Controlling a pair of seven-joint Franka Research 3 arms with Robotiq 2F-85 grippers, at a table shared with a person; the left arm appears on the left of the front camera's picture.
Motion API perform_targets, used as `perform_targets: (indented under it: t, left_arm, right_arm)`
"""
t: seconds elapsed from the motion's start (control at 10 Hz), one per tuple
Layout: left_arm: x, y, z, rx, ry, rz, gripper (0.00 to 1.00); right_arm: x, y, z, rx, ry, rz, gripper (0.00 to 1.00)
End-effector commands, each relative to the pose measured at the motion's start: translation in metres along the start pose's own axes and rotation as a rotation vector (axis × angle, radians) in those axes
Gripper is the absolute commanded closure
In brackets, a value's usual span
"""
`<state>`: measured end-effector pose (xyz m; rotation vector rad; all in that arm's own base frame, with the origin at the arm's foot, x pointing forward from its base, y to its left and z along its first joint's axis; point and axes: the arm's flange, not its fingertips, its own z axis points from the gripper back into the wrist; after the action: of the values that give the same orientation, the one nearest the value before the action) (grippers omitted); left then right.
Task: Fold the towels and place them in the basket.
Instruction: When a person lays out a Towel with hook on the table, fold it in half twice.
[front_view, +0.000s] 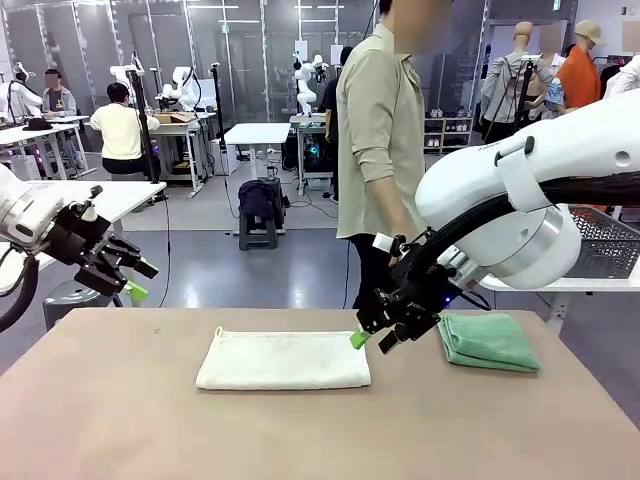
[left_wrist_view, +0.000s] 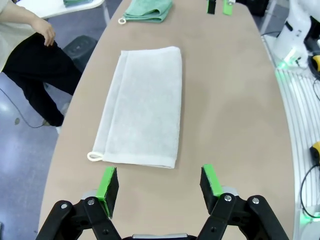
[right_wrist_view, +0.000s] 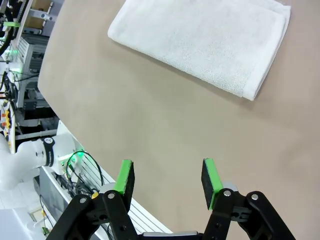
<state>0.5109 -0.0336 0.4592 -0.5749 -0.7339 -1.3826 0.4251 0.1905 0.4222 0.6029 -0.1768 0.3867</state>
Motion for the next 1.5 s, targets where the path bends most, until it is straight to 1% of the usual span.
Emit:
perform_targets:
  t: [0.0, 0.1, 0.2, 0.3, 0.4, 0.6, 0.8, 0.9, 1.1, 1.2, 1.4]
  left_arm:
    - [-0.008, 0.007, 0.003, -0.031, -0.056, -0.019, 0.16]
    - [-0.01, 0.007, 0.005, -0.034, -0.072, -0.034, 0.16]
    - [-0.01, 0.007, 0.004, -0.041, -0.077, -0.057, 0.16]
    - [-0.009, 0.006, 0.002, -0.043, -0.073, -0.059, 0.16]
    - [-0.009, 0.002, 0.001, -0.027, -0.031, -0.016, 0.16]
    - [-0.009, 0.002, 0.001, -0.027, -0.031, -0.016, 0.16]
    - [-0.009, 0.002, 0.001, -0.027, -0.031, -0.016, 0.16]
    - [-0.009, 0.002, 0.001, -0.027, -0.031, -0.016, 0.16]
    - [-0.009, 0.002, 0.001, -0.027, -0.031, -0.016, 0.16]
    - [-0.009, 0.002, 0.001, -0.027, -0.031, -0.016, 0.16]
    - [-0.009, 0.002, 0.001, -0.027, -0.031, -0.016, 0.16]
  right_arm:
    - [0.0, 0.0, 0.0, 0.0, 0.0, 0.0, 0.32]
    - [0.003, 0.001, -0.001, 0.018, -0.015, -0.085, 0.32]
    - [0.007, 0.003, -0.005, 0.024, -0.012, -0.106, 0.32]
    - [0.011, 0.003, -0.008, 0.006, -0.014, -0.126, 0.32]
    - [0.014, 0.003, -0.009, -0.011, -0.028, -0.163, 0.32]
    - [0.027, 0.001, -0.015, -0.036, -0.026, -0.214, 0.32]
    - [0.042, -0.005, -0.023, -0.1, -0.03, -0.228, 0.32]
    - [0.051, -0.011, -0.029, -0.13, -0.028, -0.252, 0.32]
    - [0.062, -0.026, -0.039, -0.187, -0.049, -0.352, 0.32]
    - [0.066, -0.033, -0.043, -0.176, -0.057, -0.398, 0.32]
    - [0.073, -0.048, -0.052, -0.168, -0.056, -0.425, 0.32]
